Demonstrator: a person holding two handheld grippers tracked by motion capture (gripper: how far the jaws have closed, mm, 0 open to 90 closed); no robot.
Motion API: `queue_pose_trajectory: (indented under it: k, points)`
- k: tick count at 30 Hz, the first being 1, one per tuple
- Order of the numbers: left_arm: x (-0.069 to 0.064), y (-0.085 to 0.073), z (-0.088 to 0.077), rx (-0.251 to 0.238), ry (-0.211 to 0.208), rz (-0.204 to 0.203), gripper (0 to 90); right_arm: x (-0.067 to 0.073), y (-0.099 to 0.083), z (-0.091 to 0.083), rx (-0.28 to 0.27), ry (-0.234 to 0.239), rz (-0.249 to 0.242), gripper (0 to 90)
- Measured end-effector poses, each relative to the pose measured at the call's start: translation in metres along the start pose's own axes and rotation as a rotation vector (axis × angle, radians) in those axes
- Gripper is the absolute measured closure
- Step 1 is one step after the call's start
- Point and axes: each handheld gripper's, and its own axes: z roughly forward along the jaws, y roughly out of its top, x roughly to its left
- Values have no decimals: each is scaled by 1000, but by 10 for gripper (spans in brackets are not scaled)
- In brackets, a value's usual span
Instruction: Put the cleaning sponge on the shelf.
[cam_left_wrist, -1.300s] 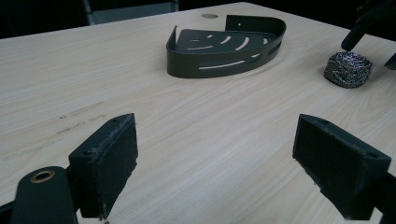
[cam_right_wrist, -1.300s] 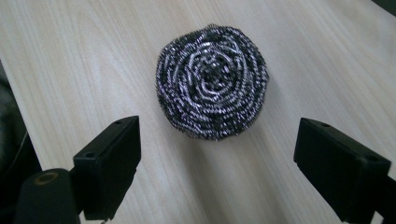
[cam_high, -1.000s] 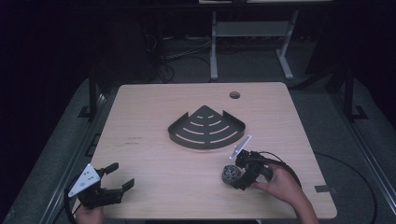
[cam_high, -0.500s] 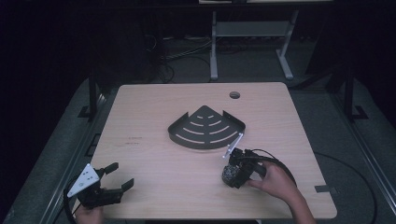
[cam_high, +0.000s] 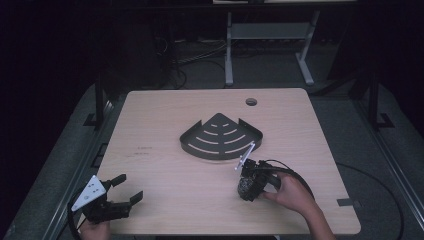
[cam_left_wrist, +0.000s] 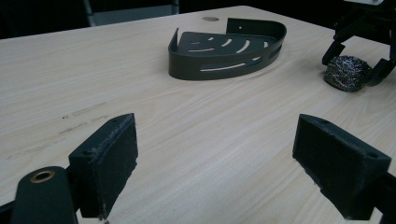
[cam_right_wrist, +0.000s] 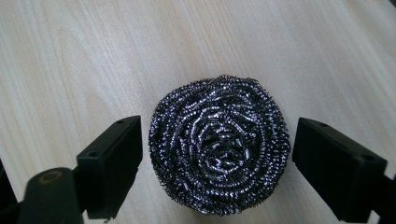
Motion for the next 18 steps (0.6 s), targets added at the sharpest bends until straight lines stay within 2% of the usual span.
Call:
queue_pose_trajectory:
  k: [11,14,18]
  points:
    - [0,0,-1,-4,2,-3,133,-1,0,4,25,-2,-5,242]
    - [1,0,-2,-9,1,-4,133,0,1,4,24,6,-11,301]
    - [1,0,-2,-11,2,-11,133,2,1,3,18,3,-16,316]
